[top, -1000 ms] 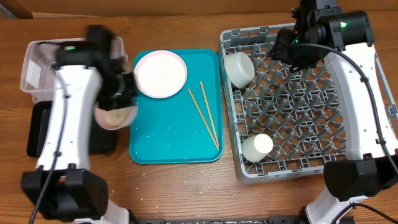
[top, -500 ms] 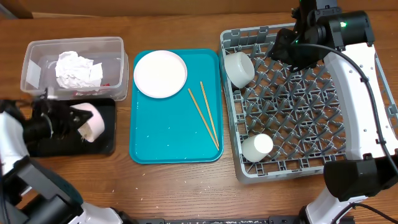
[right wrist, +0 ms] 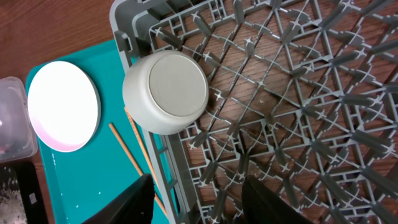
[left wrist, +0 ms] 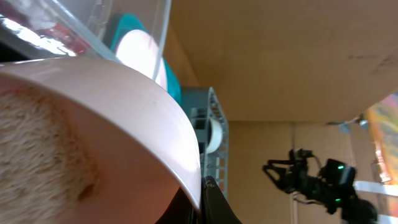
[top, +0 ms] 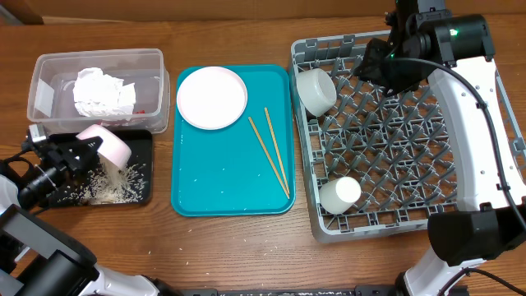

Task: Sort waste into correct bins and load items into the dishwasher
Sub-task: 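Carry the bowl left and tip the rice onto the black tray, then return the empty pink bowl to the teal tray with the left gripper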

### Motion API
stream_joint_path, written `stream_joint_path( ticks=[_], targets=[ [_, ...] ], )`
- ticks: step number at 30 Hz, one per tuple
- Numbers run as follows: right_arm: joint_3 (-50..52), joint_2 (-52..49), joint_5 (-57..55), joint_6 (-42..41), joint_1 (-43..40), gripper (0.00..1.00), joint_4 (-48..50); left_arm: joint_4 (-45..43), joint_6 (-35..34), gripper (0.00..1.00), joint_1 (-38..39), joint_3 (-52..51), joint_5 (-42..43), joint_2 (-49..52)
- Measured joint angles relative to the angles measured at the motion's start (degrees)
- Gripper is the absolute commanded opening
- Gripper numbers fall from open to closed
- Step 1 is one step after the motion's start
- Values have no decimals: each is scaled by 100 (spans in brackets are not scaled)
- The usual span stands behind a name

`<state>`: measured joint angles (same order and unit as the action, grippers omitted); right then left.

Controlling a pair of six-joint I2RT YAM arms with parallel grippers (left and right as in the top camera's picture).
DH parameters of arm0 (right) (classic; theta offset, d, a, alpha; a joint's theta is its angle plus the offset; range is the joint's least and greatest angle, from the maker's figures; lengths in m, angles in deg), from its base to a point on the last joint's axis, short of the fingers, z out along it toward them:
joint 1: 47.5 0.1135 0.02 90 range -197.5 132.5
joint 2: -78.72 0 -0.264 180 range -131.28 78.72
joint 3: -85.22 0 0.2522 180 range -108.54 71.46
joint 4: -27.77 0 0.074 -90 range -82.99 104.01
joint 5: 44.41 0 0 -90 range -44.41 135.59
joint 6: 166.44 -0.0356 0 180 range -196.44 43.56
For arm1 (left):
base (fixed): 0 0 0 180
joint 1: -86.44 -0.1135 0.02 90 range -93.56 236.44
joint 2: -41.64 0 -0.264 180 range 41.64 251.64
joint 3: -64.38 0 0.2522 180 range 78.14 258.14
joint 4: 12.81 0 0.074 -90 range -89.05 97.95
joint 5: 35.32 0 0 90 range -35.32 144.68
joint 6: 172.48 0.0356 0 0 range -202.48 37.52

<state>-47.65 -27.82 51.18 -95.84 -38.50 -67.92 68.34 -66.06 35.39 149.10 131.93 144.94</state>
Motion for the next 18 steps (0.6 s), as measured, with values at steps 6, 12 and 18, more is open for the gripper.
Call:
stream_joint_path(
  ticks=[6, 12, 18],
  targets=[
    [0, 0, -2, 20, 0, 47, -2, 48, -577, 4, -7, 0, 507, 0],
    [0, 0, -7, 70, 0, 47, -22, 157, -903, 4, -7, 0, 1014, 0],
    [0, 0, -4, 125, 0, 47, -61, 157, -1010, 4, -13, 0, 1123, 0]
  ],
)
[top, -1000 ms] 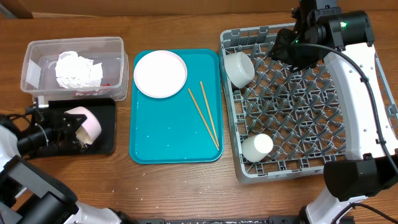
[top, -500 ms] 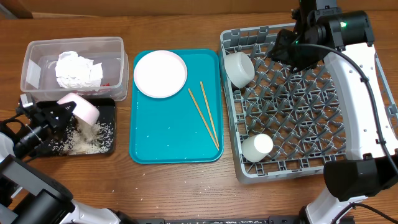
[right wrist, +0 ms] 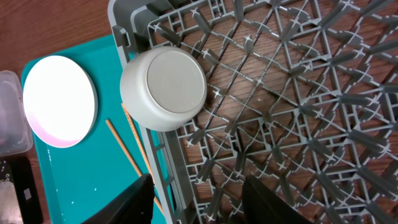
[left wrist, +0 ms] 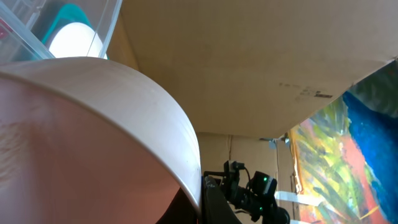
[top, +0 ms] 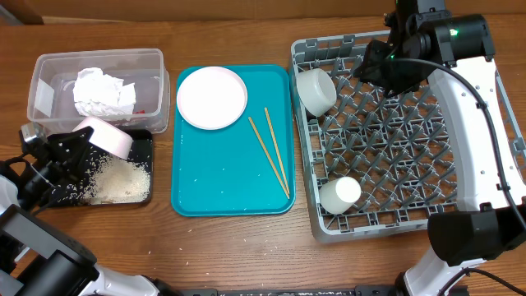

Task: Sort waste into correct bins and load items into the dishwasher
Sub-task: 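Return the empty pink bowl to the teal tray with the left gripper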

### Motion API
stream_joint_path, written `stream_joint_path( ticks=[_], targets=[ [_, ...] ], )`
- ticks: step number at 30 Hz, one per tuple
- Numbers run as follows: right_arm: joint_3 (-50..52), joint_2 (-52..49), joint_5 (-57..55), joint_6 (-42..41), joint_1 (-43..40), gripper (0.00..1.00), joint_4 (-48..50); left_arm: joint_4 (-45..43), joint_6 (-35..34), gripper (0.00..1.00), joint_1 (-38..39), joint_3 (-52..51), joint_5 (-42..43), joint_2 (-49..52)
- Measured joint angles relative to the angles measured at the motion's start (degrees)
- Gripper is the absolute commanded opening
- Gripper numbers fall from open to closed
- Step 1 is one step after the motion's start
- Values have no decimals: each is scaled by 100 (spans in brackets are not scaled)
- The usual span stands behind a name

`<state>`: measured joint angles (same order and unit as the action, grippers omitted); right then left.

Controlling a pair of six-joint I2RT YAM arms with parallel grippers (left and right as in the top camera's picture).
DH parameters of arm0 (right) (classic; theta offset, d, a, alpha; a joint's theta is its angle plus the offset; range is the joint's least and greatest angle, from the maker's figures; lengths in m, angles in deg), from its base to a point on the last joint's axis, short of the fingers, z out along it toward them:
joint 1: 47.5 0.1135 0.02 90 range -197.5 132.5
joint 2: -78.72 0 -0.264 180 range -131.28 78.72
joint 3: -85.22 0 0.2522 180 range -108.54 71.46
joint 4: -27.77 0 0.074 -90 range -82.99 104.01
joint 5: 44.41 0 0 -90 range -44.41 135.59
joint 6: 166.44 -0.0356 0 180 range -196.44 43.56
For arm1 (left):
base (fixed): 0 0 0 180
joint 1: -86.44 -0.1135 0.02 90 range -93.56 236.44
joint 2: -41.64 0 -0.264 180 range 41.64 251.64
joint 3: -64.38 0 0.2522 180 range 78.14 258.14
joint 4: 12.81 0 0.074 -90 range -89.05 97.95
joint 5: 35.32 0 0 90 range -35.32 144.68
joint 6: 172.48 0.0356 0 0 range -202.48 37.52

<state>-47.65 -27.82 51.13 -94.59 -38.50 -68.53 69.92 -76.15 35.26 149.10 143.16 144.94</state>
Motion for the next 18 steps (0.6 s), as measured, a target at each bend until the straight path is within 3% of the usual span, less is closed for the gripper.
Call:
stream_joint_path(
  ticks=[11, 18],
  targets=[
    [0, 0, 0, 20, 0, 47, -50, 680, 26, 4, -63, 0, 63, 0],
    [0, 0, -24, 20, 0, 47, -55, 1401, 1239, 4, -57, 24, -306, -168]
  ],
)
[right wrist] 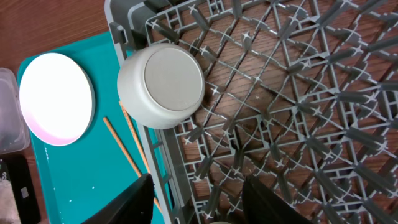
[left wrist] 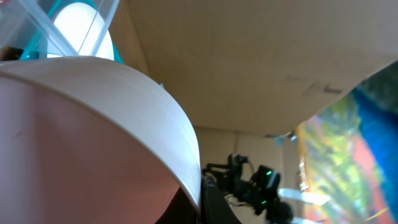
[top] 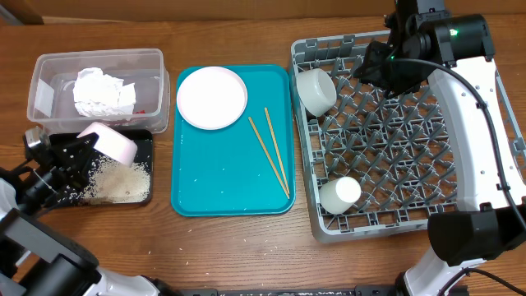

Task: Sort waste into correct bins and load items into the dishwasher
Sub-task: 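Return the empty pink bowl to the teal tray with the left gripper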

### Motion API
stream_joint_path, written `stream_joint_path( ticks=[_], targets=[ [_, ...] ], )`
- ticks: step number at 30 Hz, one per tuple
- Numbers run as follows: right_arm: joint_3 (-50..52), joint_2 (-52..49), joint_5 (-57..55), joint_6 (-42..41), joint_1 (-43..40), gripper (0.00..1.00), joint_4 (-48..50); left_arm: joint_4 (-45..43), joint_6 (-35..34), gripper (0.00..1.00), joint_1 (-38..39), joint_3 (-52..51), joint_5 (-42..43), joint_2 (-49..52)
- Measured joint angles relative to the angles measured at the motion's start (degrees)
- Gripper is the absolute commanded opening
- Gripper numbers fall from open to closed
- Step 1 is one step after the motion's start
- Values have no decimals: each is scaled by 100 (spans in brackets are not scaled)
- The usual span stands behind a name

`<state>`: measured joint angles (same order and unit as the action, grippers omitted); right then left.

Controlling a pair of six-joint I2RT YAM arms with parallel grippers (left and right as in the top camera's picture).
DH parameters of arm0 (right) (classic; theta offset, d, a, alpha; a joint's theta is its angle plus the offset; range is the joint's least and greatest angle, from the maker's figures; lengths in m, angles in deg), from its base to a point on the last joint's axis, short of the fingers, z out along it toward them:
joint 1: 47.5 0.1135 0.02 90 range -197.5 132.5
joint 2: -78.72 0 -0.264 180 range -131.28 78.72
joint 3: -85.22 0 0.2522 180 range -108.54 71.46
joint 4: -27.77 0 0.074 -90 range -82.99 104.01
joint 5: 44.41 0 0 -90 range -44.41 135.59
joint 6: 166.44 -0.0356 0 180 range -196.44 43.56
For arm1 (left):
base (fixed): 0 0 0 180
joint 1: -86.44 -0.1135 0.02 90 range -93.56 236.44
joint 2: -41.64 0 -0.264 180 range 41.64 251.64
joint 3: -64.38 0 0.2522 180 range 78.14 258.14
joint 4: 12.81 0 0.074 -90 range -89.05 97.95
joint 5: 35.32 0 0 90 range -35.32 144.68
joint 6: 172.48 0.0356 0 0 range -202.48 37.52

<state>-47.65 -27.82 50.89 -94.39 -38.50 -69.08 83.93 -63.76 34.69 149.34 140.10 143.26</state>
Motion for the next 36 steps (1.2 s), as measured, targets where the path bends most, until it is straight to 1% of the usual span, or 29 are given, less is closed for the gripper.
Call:
stream_joint_path(
  ticks=[5, 8, 10, 11, 12, 13, 14, 15, 16, 19, 20, 21, 22, 24, 25, 27, 28, 31, 32, 34, 36],
  targets=[
    [0, 0, -20, 2, 0, 47, -9, -101, 293, 4, 79, 503, -369, -525],
    [0, 0, -22, -2, 0, 47, -11, -92, 422, 4, 420, 820, -763, -809],
    [0, 0, -22, -2, 0, 47, -13, -442, 372, 4, 1340, 1012, -1340, -1067],
    [0, 0, -26, 0, 0, 47, -7, -824, 127, 4, 1954, 1049, -1803, -1176],
    [0, 0, -22, -2, 0, 47, 4, -1128, -188, 4, 2461, 1078, -2282, -1224],
    [4, 0, -26, 0, 0, 47, -4, -1473, -710, 4, 3272, 1099, -3141, -1248],
    [2, 0, -26, 2, 0, 47, -2, -1565, -1082, 4, 3954, 1104, -3762, -1235],
    [2, 0, -22, 2, 0, 47, -4, -1576, -1296, 4, 4376, 1095, -4127, -1220],
    [2, 0, -24, 4, 0, 47, -7, -1596, -1674, 4, 4940, 1095, -4771, -1196],
    [4, 0, -22, 0, 0, 47, 0, -1779, -2680, 4, 6408, 1091, -6242, -874],
    [2, 0, -22, 2, 0, 47, 0, -1867, -2968, 4, 6791, 1091, -6653, -669],
    [2, 0, -22, 2, 0, 47, 2, -1921, -3145, 4, 7007, 1091, -6902, -503],
    [4, 0, -24, 2, 0, 47, 7, -2057, -3501, 4, 7396, 1086, -7324, -76],
    [2, 0, -24, 2, 0, 47, 11, -2164, -3762, 4, 7624, 1073, -7593, 380],
    [2, 0, -22, 0, 0, 47, 9, -2227, -3980, 6, 7689, 1045, -7794, 802],
    [2, 0, -22, 2, 0, 47, 22, -2243, -4081, 13, 7681, 1027, -7908, 940],
    [2, 0, -26, 0, 0, 47, 39, -2258, -4116, 19, 7676, 1027, -7941, 970],
    [2, 0, -2, -2, 0, 48, 96, -2199, -4170, 24, 7674, 1034, -8013, 994],
    [4, 0, 33, 2, 0, 48, 111, -2035, -4188, 25, 7661, 1099, -8019, 994],
    [4, 0, 101, 2, 11, 49, 149, -1711, -4221, 32, 7619, 1303, -8046, 994],
    [4, 0, 140, 2, 48, 52, 208, -1316, -4245, 38, 7545, 1740, -8122, 994]
  ],
)
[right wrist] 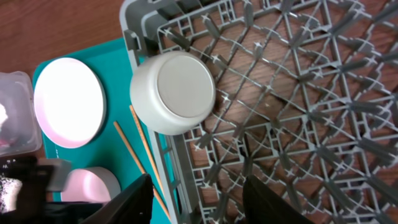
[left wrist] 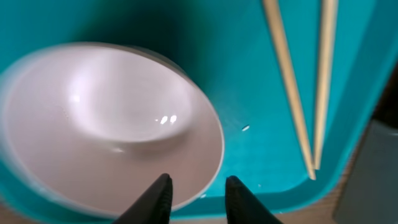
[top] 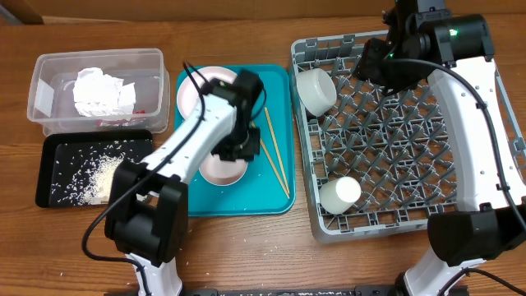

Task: Sort waste into correct bins and load items into the dishwasher
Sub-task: 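Return the empty pink bowl to the teal tray with the left gripper, then grasp the pink bowl rim with the right gripper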

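Note:
An empty pink bowl (top: 223, 171) stands upright on the teal tray (top: 194, 200), also visible as the pink bowl (left wrist: 106, 124) in the left wrist view. My left gripper (left wrist: 198, 200) is open, its fingers astride the bowl's near rim; from overhead the left gripper (top: 240, 152) is over the tray. A white plate (top: 191, 92) and two chopsticks (top: 276, 158) also lie on the tray. My right gripper (right wrist: 199, 200) hangs open over the grey dish rack (top: 301, 136), beside a white bowl (right wrist: 174, 93).
A black tray (top: 49, 156) with spilled rice sits at the left. Behind it is a clear bin (top: 38, 99) holding crumpled paper. A white cup (top: 339, 194) lies in the rack's near left corner.
My left arm has gone from the black rice tray to the teal tray. The pink bowl, held tilted then, now stands on the teal tray with the fingers apart. The right arm barely moved.
First the left gripper held the pink bowl tipped over the black tray with rice falling out. At the following two moments the bowl stayed tilted there, with the rice in the tray. Now the empty bowl rests on the teal tray, released. The right gripper stayed open over the rack.

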### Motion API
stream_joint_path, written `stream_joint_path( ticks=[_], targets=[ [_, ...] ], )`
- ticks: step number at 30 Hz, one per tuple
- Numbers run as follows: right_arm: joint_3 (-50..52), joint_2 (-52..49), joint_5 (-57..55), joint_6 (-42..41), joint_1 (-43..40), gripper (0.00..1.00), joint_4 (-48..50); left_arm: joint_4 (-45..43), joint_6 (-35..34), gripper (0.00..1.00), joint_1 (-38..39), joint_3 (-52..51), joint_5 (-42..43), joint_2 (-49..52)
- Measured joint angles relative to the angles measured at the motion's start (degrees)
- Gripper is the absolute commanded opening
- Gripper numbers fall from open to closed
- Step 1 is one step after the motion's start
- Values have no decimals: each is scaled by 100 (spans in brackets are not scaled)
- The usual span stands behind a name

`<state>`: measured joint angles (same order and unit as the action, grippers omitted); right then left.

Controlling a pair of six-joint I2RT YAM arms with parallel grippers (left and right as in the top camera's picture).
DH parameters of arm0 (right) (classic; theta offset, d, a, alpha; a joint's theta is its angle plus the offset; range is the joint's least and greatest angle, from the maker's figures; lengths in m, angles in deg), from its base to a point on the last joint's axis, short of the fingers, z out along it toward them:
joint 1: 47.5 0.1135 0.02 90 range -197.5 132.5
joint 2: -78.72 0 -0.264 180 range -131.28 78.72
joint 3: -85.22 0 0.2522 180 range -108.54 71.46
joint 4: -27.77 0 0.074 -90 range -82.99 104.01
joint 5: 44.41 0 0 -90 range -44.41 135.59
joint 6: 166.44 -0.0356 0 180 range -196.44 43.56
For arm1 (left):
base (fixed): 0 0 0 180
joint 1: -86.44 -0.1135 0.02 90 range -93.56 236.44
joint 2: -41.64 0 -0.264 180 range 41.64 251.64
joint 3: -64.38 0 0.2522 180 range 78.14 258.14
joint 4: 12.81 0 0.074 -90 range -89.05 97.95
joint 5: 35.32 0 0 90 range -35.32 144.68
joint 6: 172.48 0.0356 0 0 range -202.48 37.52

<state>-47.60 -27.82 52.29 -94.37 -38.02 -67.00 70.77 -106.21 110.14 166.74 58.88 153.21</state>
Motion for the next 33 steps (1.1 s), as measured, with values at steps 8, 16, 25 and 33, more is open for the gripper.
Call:
stream_joint_path(
  ticks=[8, 16, 25, 33],
  targets=[
    [61, 0, 57, -4, 734, 60, 262, 1648, 66, 84, -313, 2328, -684, -90],
    [1115, -15, 90, -4, 1871, 60, 1097, 2299, 164, 100, -1609, 3735, -927, -136],
    [2859, -83, 105, -330, 3001, 53, 2894, 2271, 367, 100, -2813, 3764, -1005, -138],
    [3036, -850, 236, -715, 3475, 45, 3445, 2076, 442, 100, -3010, 3766, -968, -138]
  ],
)
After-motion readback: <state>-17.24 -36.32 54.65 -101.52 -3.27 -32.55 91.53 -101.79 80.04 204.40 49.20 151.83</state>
